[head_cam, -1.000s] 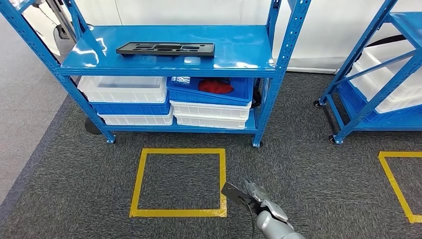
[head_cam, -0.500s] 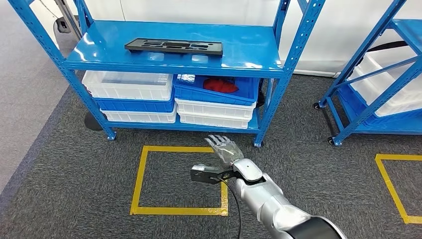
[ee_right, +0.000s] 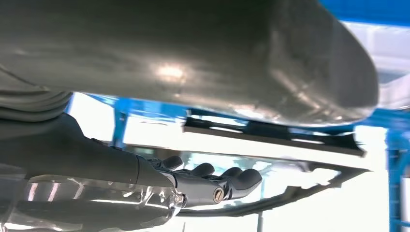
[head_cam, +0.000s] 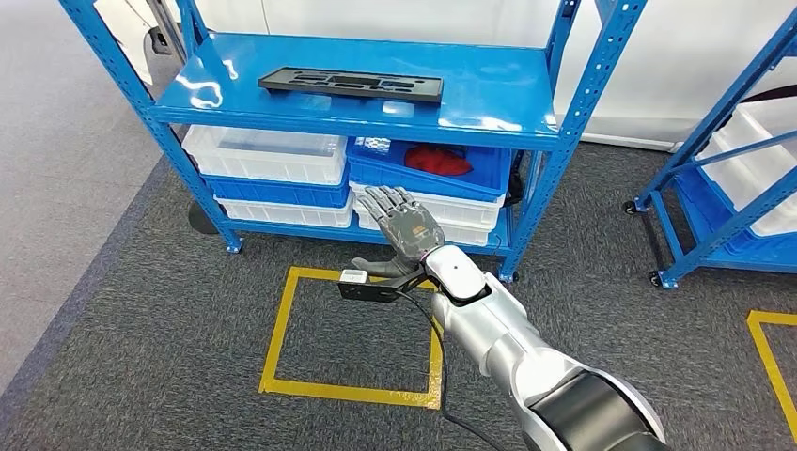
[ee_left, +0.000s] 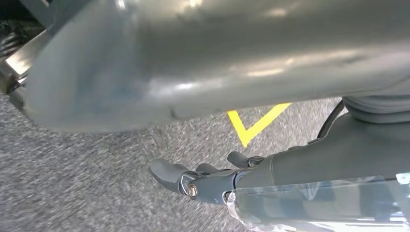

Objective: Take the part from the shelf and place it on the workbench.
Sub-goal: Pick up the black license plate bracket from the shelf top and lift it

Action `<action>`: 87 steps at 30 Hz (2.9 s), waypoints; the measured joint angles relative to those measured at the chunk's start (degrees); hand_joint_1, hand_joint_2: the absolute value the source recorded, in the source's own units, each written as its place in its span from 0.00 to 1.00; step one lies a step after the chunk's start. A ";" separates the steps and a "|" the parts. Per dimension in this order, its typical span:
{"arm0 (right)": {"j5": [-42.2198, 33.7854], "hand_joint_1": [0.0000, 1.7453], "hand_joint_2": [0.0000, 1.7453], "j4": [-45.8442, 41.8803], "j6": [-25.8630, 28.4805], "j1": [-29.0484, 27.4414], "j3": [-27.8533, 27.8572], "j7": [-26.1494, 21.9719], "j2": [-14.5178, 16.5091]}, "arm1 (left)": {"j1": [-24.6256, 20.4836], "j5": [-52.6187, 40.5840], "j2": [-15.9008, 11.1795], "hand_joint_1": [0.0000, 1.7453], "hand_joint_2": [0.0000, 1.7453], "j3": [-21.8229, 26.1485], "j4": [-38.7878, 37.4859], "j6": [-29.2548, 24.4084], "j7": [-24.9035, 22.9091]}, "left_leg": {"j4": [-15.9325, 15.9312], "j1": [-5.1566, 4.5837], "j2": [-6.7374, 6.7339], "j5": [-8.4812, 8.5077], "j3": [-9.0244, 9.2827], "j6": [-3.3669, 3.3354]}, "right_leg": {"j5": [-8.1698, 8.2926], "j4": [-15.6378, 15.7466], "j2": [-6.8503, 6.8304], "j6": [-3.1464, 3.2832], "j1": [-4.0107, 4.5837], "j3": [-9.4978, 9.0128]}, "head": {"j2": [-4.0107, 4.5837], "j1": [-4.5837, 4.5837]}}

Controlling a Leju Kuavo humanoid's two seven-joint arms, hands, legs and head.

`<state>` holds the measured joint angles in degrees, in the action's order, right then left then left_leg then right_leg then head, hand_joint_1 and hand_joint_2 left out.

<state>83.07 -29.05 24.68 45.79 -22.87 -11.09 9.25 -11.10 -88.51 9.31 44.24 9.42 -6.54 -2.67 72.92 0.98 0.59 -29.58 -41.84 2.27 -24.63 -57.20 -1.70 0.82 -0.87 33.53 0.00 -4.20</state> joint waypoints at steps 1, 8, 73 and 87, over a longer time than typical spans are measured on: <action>-0.32 0.00 0.00 -0.01 0.00 0.05 -0.14 -0.21 0.01 | 0.03 0.05 -0.01 0.00 0.00 0.11 0.00 -0.02 0.00 | -3.35 0.13 -0.20 2.16 1.49 0.08 | -0.22 -0.13 -0.26 -0.18 -0.03 -0.17 | 0.00 0.00; -3.22 0.00 0.00 0.04 -0.04 0.66 -0.21 -1.94 0.37 | 0.14 0.49 -0.02 0.00 0.00 0.64 0.02 0.00 -0.13 | -15.05 -0.25 -0.57 6.17 7.10 -1.97 | -0.99 -0.73 -0.73 -2.08 0.06 -0.31 | 0.00 0.01; -5.93 0.00 0.00 1.13 -1.16 -0.23 -0.21 -3.43 -0.04 | 0.48 0.54 0.01 0.00 0.00 1.68 0.46 0.84 0.67 | -15.95 -0.25 -0.38 6.57 7.05 -3.87 | -6.04 -10.49 1.69 -2.33 0.29 2.17 | 0.00 0.01; -5.99 0.00 0.00 1.05 -0.61 0.79 -0.40 -3.07 -0.08 | 0.81 1.45 0.22 0.00 0.00 1.81 0.46 0.42 0.88 | -10.25 -0.87 -0.03 1.02 9.86 -1.78 | 2.74 0.93 1.85 0.95 0.75 2.01 | 0.00 0.07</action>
<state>77.08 -28.00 24.07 46.57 -23.27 -14.16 9.17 -10.29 -87.06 9.53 46.05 9.88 -6.12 -1.79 62.67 0.11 0.56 -28.55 -31.98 0.49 -21.89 -56.27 0.15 1.77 -0.12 35.53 0.00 -4.13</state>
